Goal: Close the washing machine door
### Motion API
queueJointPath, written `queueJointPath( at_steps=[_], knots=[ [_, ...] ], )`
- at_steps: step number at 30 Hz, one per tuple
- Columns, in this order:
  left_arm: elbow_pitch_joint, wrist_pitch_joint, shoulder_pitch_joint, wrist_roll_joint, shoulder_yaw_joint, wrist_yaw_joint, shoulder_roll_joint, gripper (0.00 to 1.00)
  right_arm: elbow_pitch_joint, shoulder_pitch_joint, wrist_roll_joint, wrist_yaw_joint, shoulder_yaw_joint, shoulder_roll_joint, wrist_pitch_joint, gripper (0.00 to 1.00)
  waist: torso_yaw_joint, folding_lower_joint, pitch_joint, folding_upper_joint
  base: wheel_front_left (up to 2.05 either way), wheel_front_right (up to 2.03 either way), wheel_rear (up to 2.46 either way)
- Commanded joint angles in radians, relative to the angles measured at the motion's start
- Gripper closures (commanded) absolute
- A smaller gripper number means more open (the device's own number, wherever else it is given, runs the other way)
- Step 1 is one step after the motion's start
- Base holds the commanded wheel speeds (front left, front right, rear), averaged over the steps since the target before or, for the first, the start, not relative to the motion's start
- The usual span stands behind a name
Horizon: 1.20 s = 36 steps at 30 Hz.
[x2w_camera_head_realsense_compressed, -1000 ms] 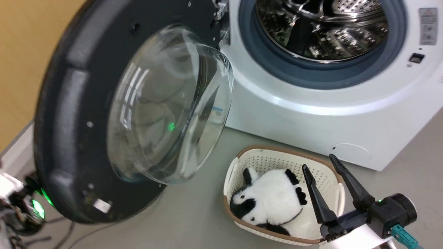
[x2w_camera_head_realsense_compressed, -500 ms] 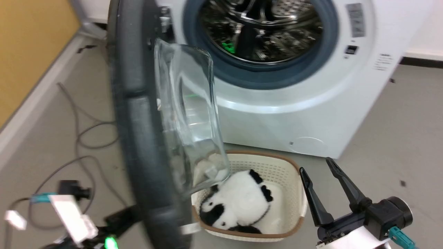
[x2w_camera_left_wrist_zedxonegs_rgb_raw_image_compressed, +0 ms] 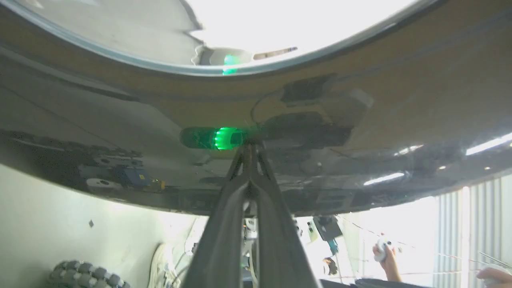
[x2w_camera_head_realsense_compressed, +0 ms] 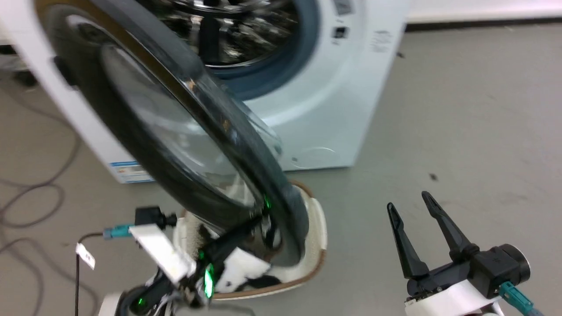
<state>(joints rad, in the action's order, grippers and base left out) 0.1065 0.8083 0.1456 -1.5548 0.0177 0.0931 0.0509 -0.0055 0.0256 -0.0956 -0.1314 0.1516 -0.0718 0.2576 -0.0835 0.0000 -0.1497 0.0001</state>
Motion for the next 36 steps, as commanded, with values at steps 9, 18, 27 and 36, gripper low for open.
queueJointPath(
  at_steps=[9,18,27,36],
  knots=[
    [0.133,-0.341,0.219,0.107,0.067,0.035,-0.001,1.0,-0.005,0.033,-0.019,0.001,-0.014,0.018,0.004,0.0,-0.224,0.0,-0.112,-0.0001,0.0,0.0,0.0],
    [0.3,-0.623,0.41,0.227,0.073,0.037,-0.001,1.0,-0.005,0.04,-0.044,0.001,-0.012,0.021,0.004,0.0,-0.296,0.0,-0.14,-0.0001,0.0,0.0,0.0],
    [0.243,-0.71,0.367,0.247,0.189,0.037,0.038,1.0,-0.004,0.038,-0.044,0.001,-0.025,0.021,0.004,0.0,-0.247,0.0,-0.107,-0.0001,0.0,0.0,0.0],
    [0.106,-0.922,0.201,0.499,0.462,0.037,0.263,1.0,-0.004,0.016,-0.017,0.001,-0.048,0.021,0.004,0.0,-0.12,0.0,-0.018,-0.0001,0.0,0.0,0.0]
  ],
)
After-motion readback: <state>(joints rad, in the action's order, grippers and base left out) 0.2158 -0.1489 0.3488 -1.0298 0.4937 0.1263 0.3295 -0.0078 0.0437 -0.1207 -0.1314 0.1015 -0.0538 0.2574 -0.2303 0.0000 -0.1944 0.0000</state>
